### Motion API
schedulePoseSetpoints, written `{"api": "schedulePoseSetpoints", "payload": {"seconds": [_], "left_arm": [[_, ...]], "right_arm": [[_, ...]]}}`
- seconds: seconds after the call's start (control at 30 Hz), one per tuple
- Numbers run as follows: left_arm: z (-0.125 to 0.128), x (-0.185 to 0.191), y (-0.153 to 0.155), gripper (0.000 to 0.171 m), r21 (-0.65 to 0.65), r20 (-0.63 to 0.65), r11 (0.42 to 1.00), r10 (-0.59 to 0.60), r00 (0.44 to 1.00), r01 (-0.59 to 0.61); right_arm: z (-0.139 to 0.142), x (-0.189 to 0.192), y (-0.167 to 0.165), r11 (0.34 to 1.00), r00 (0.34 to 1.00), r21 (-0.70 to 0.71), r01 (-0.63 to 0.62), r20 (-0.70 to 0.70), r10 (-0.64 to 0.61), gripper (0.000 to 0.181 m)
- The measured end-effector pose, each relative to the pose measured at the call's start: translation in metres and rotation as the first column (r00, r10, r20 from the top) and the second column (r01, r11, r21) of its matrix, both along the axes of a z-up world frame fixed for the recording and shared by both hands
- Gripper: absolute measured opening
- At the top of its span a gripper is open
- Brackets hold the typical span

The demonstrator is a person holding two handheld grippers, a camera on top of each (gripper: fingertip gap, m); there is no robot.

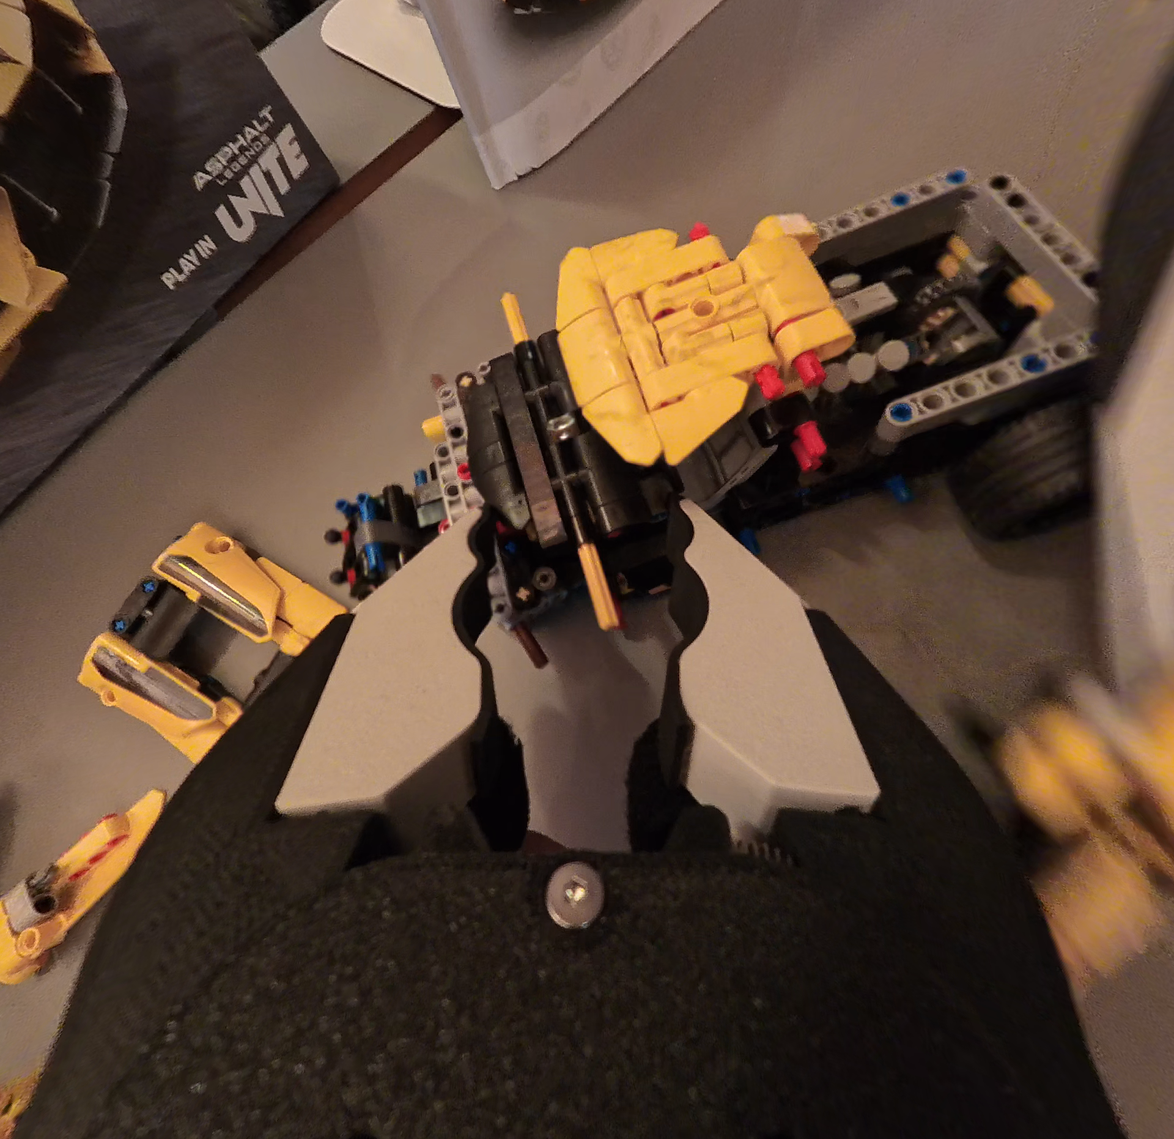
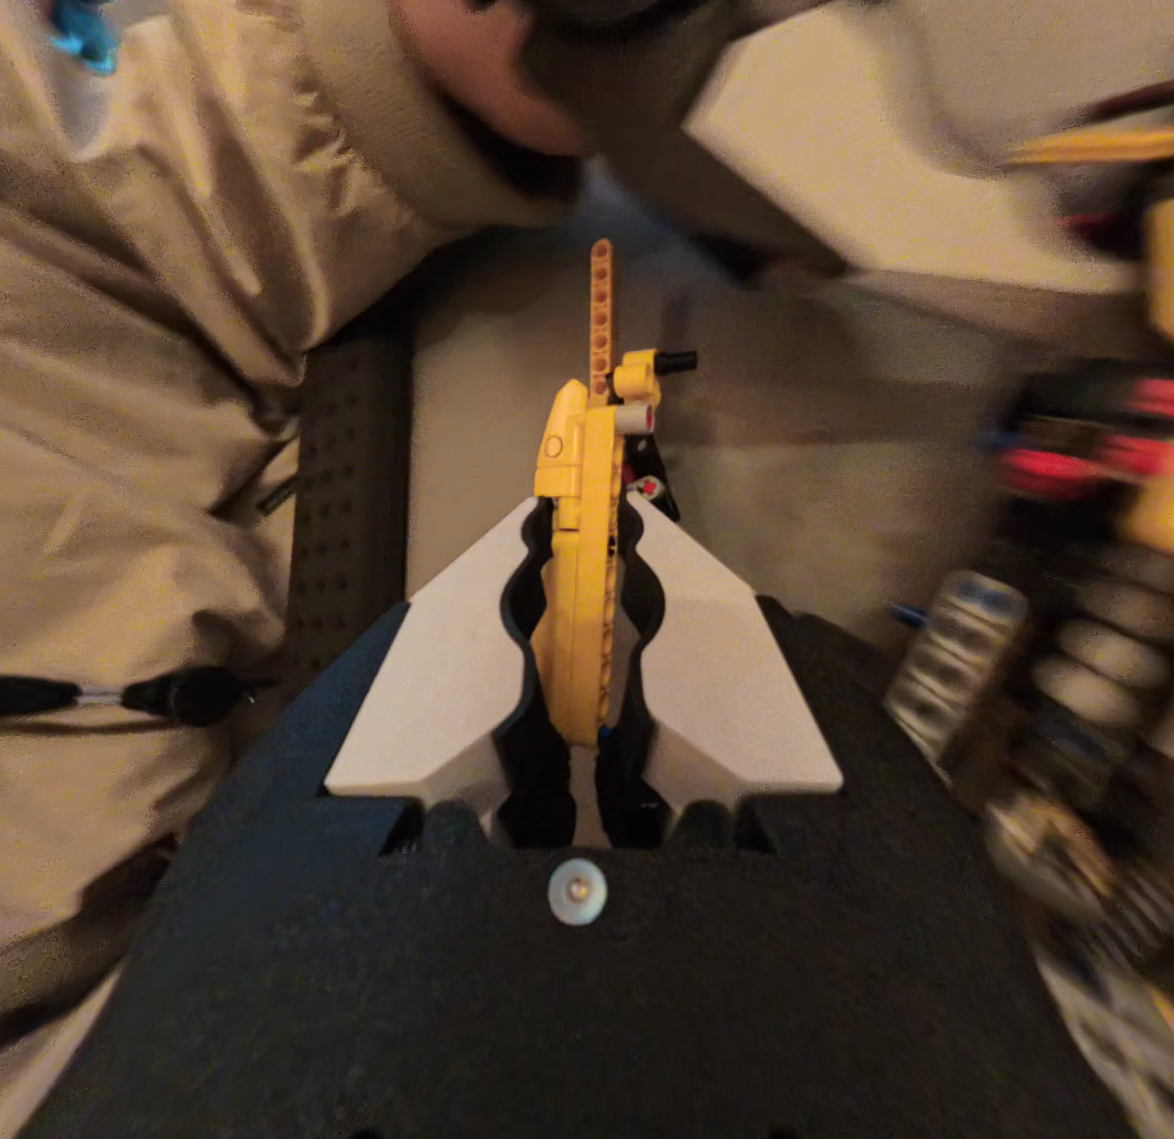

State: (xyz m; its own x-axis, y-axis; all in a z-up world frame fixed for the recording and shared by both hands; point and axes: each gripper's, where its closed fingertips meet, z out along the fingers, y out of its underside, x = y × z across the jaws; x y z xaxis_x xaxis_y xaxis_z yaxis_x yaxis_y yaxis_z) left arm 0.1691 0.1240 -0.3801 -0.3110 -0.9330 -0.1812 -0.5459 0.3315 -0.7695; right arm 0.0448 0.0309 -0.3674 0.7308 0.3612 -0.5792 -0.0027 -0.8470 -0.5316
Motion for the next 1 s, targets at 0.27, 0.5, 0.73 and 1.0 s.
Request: {"api": "schedulePoseSetpoints", "payload": {"seconds": [0.27,0.5,0.73,1.0], "left_arm": [[0.004,-0.001,-0.004,0.051,0.0,0.006,1.0,-0.004,1.0,0.004],[0.043,-0.002,0.006,0.051,-0.114,0.121,0.993,0.041,0.992,-0.027],[0.079,0.007,0.026,0.048,-0.158,0.174,0.979,0.157,0.972,-0.13],[0.178,0.006,-0.065,0.044,-0.833,0.228,0.519,0.011,0.973,0.19]], "right_arm": [[0.023,0.035,-0.016,0.99,0.978,0.107,0.087,0.178,-0.105,0.018],[0.065,0.067,-0.037,0.918,0.941,0.251,0.306,-0.225,-0.252,0.019],[0.112,0.097,-0.035,0.789,0.854,0.384,0.479,-0.41,-0.319,0.019],[0.119,0.118,-0.034,0.518,0.802,0.684,0.513,-0.169,-0.573,0.018]]}}
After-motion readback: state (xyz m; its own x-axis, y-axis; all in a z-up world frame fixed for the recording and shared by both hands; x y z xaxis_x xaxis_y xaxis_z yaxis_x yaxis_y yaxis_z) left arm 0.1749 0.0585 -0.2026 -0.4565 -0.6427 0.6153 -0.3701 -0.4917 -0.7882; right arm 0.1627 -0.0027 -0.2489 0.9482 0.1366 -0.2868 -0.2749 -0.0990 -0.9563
